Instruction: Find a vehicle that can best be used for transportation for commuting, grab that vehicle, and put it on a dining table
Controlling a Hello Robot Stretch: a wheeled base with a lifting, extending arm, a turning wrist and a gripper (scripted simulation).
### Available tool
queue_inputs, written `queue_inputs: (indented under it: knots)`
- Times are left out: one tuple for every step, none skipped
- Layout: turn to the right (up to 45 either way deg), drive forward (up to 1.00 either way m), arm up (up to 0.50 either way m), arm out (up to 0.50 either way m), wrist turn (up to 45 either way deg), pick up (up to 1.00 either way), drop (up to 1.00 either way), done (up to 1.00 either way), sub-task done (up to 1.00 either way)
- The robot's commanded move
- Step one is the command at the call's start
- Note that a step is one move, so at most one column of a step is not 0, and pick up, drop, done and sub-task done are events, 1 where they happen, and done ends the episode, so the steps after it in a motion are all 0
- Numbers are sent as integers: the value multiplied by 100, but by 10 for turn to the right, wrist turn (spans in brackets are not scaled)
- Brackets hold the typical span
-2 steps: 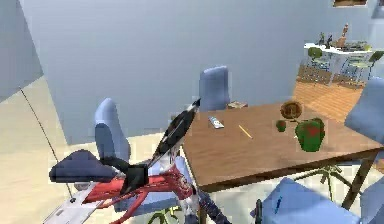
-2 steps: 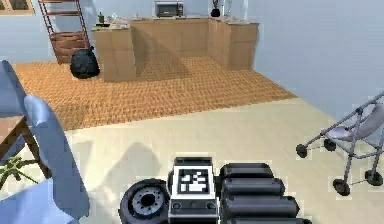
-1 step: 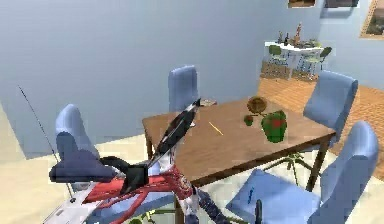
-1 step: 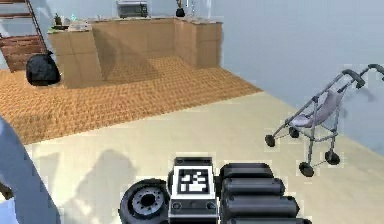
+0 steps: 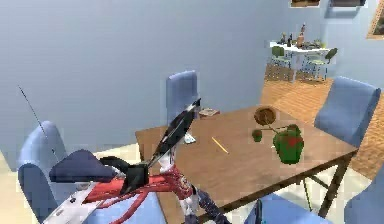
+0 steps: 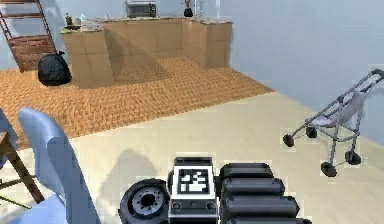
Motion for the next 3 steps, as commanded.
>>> queue_inputs:
  knots:
    - [-450, 0, 0, 0, 0, 0, 0, 0, 0]
    - [-450, 0, 0, 0, 0, 0, 0, 0, 0]
    - [-90, 0, 0, 0, 0, 0, 0, 0, 0]
